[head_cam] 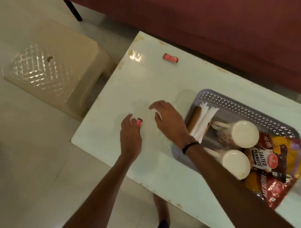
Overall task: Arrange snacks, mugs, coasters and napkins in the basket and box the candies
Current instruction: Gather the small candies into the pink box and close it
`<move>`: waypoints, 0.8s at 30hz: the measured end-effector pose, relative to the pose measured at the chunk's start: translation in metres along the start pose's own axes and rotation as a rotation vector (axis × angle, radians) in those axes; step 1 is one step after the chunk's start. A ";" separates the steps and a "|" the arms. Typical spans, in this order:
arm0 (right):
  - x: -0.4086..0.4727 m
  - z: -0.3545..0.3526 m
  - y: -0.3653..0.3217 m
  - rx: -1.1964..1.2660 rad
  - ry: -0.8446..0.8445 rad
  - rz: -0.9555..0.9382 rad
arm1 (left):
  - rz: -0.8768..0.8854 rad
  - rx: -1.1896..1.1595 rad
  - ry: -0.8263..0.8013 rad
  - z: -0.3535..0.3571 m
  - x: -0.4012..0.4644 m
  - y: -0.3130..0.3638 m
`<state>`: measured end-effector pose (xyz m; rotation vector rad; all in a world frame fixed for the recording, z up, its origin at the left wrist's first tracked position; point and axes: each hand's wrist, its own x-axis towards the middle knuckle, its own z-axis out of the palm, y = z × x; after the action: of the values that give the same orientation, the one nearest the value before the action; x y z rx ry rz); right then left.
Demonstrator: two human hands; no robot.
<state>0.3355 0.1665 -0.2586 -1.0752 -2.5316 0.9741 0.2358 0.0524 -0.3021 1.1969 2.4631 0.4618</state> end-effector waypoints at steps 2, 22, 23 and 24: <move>0.039 0.000 0.013 -0.109 0.007 0.027 | 0.054 0.044 -0.157 -0.001 0.028 0.006; 0.049 0.041 0.023 -0.604 -0.081 0.148 | 0.043 0.194 -0.605 -0.022 0.072 0.016; 0.034 0.049 0.015 -0.621 -0.124 0.140 | 0.032 0.171 -0.610 -0.027 0.073 0.017; 0.022 0.055 0.007 -0.613 -0.154 0.117 | 0.016 0.137 -0.604 -0.031 0.074 0.018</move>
<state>0.2997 0.1583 -0.3059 -1.3506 -3.0172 0.2975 0.1915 0.1177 -0.2798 1.1918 1.9825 -0.0696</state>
